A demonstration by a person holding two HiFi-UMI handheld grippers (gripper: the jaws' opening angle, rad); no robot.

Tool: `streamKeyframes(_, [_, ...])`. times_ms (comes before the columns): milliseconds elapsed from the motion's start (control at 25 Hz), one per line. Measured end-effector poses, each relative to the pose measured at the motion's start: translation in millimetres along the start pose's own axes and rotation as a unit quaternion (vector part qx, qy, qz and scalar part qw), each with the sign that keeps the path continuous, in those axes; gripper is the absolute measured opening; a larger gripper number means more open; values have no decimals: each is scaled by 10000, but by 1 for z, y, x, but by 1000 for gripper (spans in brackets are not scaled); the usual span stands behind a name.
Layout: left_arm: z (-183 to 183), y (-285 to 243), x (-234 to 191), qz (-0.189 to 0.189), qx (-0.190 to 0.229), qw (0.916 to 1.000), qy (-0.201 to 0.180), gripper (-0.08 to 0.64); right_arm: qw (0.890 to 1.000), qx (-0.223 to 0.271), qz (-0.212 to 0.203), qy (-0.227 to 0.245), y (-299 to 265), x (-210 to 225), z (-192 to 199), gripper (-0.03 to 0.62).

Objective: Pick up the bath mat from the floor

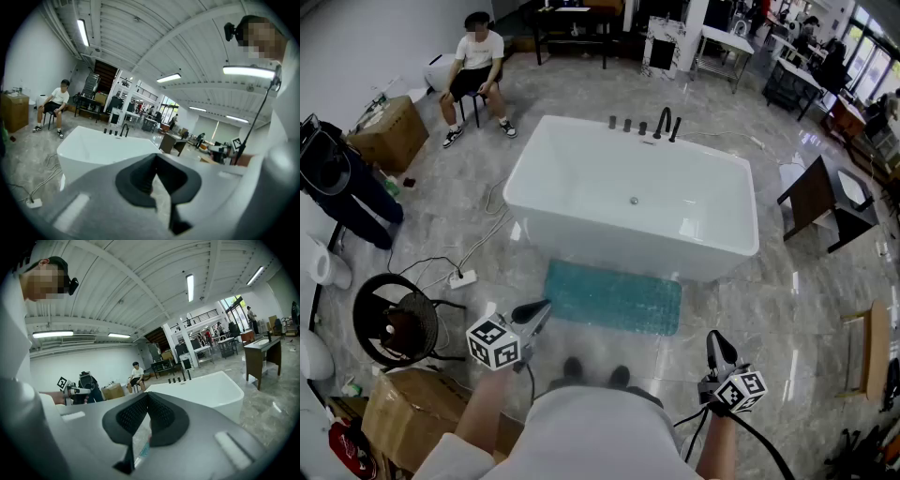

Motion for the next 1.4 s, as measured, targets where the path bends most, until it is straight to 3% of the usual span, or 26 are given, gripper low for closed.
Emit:
streamKeyframes(600, [5,-9,3,8,-21,10000,47,2,10000,-16,14,13,1,7,-1,6])
streamKeyframes(1000, [10,4,-9,35,-16,9999,105,2,9999,-108,42,29,-3,-11,6,6])
streamKeyframes(1400, [18,21,-31,308,37,9990,317,2,9995,-217,180,-127,-17,-31,29,6])
Point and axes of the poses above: the fingertips, and each gripper's own axes: y backward along the fingers, x to its right, z out of its underside, the point moved 2 cm from there along y, backward along the fingers
